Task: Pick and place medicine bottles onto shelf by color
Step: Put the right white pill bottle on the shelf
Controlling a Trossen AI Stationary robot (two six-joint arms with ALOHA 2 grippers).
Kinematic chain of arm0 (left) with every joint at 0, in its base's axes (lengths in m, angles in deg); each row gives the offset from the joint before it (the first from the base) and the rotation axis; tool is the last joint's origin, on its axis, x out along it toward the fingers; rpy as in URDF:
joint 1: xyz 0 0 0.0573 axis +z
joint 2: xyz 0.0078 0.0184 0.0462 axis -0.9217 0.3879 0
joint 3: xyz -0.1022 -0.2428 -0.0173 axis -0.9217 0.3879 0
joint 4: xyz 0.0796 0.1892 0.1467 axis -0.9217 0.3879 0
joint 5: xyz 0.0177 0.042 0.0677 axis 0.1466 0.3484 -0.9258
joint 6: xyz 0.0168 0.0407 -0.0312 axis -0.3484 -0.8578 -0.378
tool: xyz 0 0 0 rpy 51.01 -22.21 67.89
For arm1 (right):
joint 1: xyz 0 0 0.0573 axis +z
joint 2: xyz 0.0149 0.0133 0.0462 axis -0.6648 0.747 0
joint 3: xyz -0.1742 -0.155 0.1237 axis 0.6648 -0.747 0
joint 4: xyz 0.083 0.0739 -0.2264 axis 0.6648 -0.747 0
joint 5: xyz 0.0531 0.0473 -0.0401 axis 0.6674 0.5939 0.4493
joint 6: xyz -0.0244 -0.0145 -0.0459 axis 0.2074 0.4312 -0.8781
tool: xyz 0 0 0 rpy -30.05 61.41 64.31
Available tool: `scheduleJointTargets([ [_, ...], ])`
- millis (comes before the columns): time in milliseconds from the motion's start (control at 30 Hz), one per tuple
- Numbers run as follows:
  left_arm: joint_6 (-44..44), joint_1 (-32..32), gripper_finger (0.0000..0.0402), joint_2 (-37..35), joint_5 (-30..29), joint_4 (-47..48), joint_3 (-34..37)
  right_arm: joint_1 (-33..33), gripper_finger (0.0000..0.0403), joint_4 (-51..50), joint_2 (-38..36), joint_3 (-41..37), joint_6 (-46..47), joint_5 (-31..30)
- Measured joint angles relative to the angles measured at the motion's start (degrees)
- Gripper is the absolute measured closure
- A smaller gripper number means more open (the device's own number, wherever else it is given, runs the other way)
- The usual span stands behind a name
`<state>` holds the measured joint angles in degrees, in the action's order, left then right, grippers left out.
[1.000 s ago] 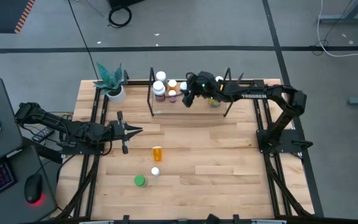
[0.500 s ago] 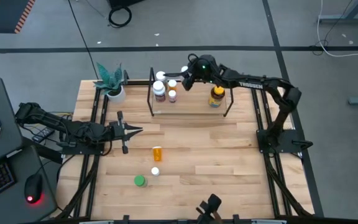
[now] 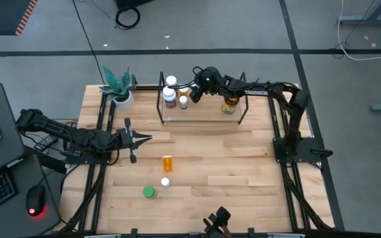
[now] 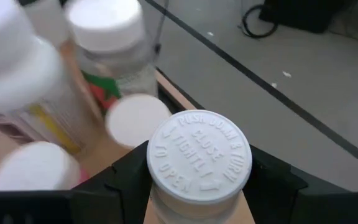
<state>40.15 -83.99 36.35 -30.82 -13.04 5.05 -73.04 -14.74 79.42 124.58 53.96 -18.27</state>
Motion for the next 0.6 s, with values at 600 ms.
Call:
scheduleJointTargets([
  [600,1.5,0.0,0.0373,0.0,0.0,0.0,0.0,0.2,0.0181,1.1,0.4,-2.4,2.7,-3.2],
])
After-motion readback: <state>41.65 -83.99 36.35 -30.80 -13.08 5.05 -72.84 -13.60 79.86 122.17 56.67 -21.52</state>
